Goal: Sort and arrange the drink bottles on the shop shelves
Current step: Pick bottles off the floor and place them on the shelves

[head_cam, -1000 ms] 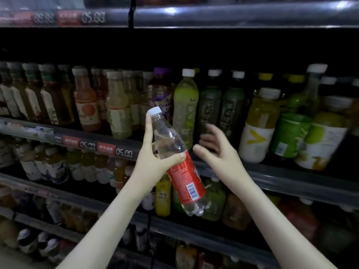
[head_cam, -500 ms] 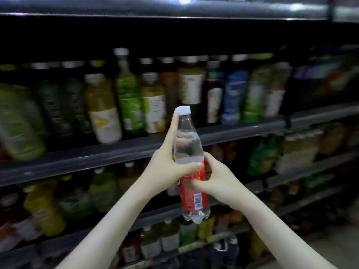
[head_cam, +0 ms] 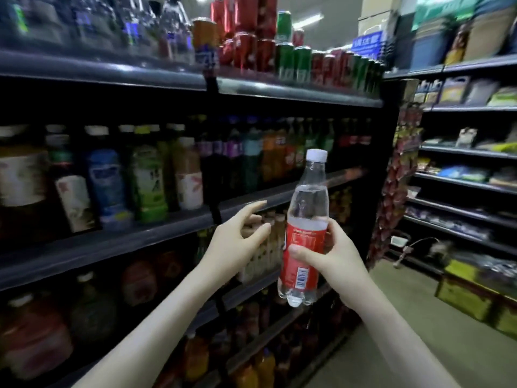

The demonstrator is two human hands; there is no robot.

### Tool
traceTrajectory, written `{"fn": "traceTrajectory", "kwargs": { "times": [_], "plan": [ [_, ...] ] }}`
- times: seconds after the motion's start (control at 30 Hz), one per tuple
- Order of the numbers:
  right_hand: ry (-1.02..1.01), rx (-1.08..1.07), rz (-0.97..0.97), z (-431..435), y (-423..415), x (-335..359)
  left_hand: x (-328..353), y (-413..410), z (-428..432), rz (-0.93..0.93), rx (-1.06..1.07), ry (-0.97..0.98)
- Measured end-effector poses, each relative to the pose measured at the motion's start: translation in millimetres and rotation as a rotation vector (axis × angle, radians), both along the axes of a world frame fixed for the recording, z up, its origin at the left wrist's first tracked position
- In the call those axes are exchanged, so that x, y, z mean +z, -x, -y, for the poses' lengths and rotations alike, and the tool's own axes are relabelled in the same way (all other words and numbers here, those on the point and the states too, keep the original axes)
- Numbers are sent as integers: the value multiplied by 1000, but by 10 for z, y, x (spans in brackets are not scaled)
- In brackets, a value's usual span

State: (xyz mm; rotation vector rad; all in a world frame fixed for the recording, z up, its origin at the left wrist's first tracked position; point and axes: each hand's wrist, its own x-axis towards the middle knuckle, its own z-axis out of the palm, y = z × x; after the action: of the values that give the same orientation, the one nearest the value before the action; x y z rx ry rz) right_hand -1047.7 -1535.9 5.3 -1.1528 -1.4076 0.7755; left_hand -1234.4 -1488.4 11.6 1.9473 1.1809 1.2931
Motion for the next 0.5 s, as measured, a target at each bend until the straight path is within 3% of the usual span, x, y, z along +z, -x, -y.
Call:
{"fn": "traceTrajectory", "kwargs": {
  "times": [0.23, 0.5],
  "plan": [
    [-87, -57, -210, -1049, -773, -95, -93, -757, -1052, -79, 173, -77],
    [-256, -73, -212, -2599, -1333, 35, 75, -1164, -2434, -257, 687, -361]
  ]
}}
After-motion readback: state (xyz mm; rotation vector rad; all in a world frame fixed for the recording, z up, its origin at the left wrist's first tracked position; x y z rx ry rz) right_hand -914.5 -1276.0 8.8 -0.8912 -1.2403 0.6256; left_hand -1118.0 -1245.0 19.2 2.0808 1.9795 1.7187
